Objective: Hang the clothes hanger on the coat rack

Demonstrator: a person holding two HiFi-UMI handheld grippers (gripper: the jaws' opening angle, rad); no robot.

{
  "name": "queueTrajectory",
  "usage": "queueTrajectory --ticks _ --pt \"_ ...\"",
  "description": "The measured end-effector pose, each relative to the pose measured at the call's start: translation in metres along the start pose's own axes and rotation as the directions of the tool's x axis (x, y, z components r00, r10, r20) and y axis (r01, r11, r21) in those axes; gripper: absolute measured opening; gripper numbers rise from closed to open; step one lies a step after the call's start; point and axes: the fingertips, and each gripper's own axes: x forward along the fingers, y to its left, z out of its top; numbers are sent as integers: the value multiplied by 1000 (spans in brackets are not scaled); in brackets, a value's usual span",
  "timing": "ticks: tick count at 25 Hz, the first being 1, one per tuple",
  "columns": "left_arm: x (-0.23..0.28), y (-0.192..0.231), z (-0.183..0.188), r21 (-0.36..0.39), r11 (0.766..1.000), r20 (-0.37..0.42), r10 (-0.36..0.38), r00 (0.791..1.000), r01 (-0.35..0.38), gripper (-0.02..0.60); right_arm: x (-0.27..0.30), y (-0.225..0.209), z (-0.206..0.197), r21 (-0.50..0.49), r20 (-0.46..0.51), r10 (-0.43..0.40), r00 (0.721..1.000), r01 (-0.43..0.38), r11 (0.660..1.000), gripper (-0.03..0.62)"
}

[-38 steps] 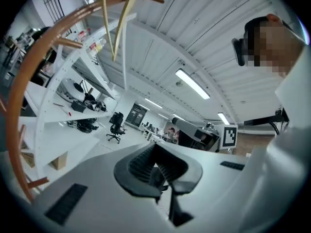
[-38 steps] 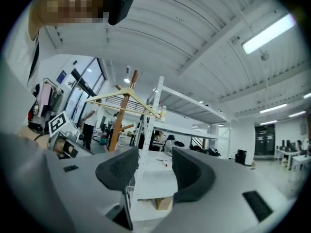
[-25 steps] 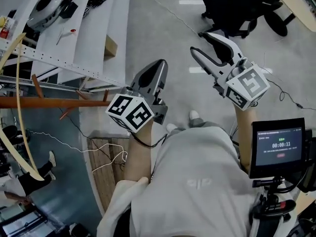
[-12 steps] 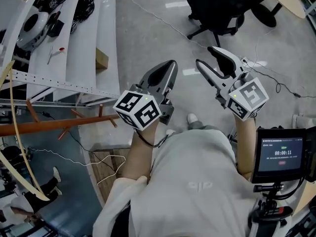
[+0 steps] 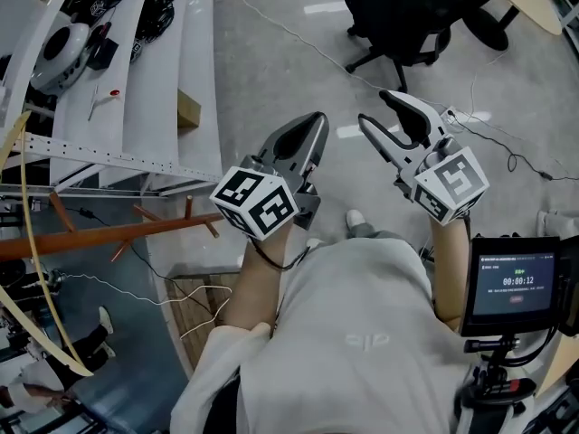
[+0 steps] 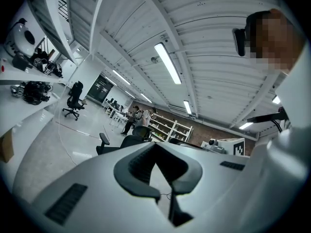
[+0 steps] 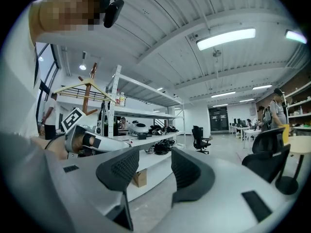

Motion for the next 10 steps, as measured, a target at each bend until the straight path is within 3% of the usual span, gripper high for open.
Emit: queueTrajectory --ticks 10 --pt "-17 11 6 -8 999 0 32 999 -32 5 10 6 -9 43 -7 8 1000 -8 999 221"
